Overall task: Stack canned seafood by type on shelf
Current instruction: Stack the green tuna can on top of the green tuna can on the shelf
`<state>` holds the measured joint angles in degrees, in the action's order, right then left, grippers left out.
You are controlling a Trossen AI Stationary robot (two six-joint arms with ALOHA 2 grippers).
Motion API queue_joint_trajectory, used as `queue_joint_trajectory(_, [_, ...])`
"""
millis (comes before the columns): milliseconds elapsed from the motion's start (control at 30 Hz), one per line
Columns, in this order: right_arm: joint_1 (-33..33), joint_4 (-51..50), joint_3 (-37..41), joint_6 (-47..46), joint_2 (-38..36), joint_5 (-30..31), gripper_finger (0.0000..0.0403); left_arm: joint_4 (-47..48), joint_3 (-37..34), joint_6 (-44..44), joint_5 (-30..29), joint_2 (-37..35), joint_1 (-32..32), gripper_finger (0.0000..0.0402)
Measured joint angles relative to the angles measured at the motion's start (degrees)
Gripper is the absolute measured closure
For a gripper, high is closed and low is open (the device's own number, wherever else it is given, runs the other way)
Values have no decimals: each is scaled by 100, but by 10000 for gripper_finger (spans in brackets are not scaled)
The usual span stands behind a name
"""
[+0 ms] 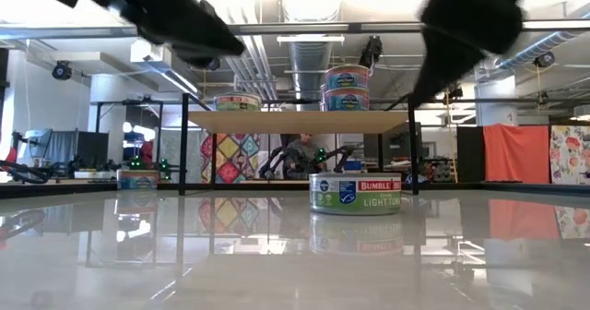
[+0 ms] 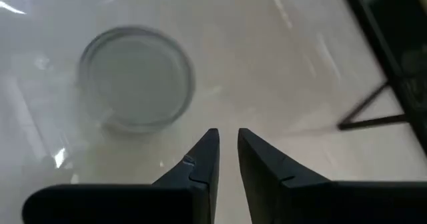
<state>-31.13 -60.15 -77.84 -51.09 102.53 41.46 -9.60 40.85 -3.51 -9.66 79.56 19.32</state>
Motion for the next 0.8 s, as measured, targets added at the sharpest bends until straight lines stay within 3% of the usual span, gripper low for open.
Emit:
queue_joint_trajectory(133, [-13, 646, 755, -152, -99, -313, 348, -216, -135, -164, 3, 324, -1, 387])
queue_joint_trajectory(267, [53, 1478, 1409, -123, -246, -800, 312, -247, -68, -455, -32, 802, -4, 342])
queue_joint_trajectory(467, [201, 2681, 1910, 599, -459, -1187, 216, -273, 183, -1010, -433, 1717, -4, 236])
queue_joint_trajectory(800, [716, 2749, 2101, 1516, -501, -1169, 73, -330, 1088, -1347, -526, 3079, 0, 62])
